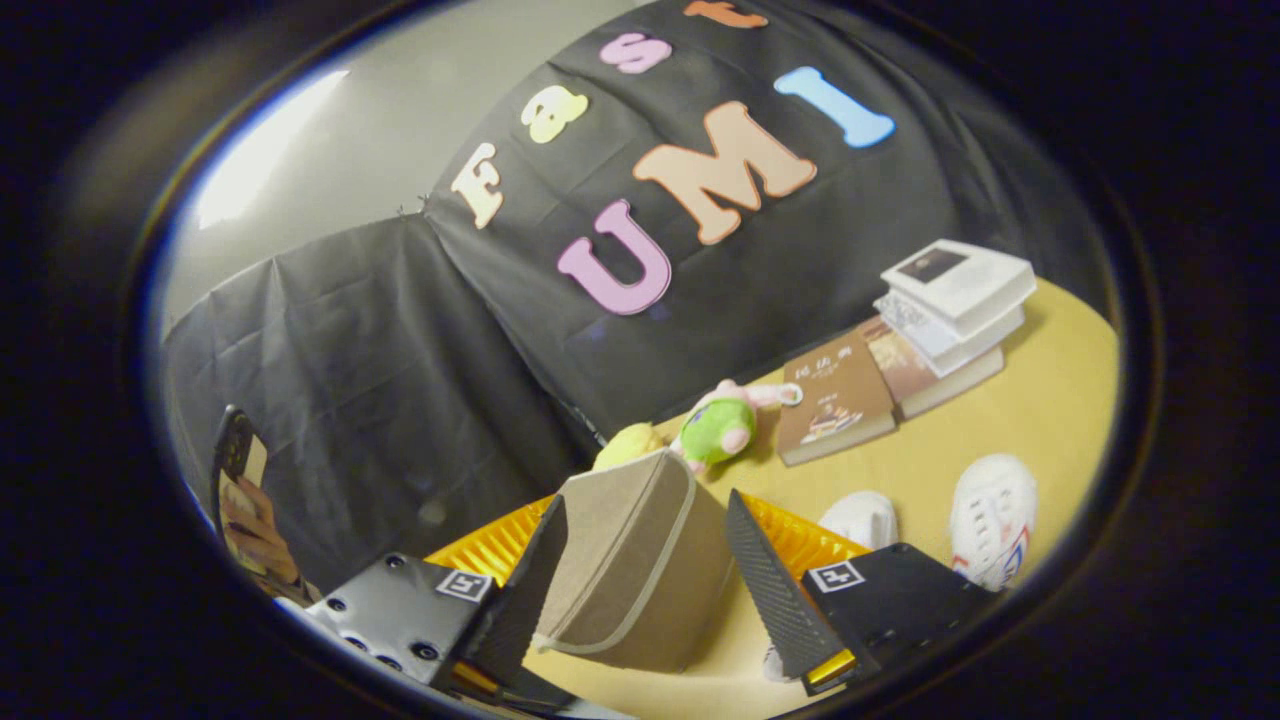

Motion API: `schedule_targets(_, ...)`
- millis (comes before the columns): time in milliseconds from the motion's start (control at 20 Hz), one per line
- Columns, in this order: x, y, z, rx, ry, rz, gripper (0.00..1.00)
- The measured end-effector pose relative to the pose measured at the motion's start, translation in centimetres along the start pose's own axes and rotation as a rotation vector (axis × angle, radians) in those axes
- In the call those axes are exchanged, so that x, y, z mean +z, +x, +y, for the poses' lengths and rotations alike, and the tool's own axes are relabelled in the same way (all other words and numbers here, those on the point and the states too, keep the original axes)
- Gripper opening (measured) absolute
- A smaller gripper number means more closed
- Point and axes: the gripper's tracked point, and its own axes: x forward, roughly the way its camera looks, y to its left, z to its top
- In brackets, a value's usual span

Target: Open the storage box then place both shoes into the box .Put the left shoe in first, then the right shoe, with the right side of both shoes facing outward in a uniform manner.

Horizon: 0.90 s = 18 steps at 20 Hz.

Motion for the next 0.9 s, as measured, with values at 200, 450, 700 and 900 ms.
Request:
schedule_targets(200,-3.4,0.9,-0.5,0.045,0.215,0.099,0.98)
schedule_targets(450,-7.4,2.3,-0.4,0.123,0.443,0.241,0.98)
schedule_targets(700,-10.2,3.2,-0.3,0.15,0.615,0.317,0.98)
schedule_targets(900,-11.4,3.9,0.0,0.168,0.699,0.357,0.98)
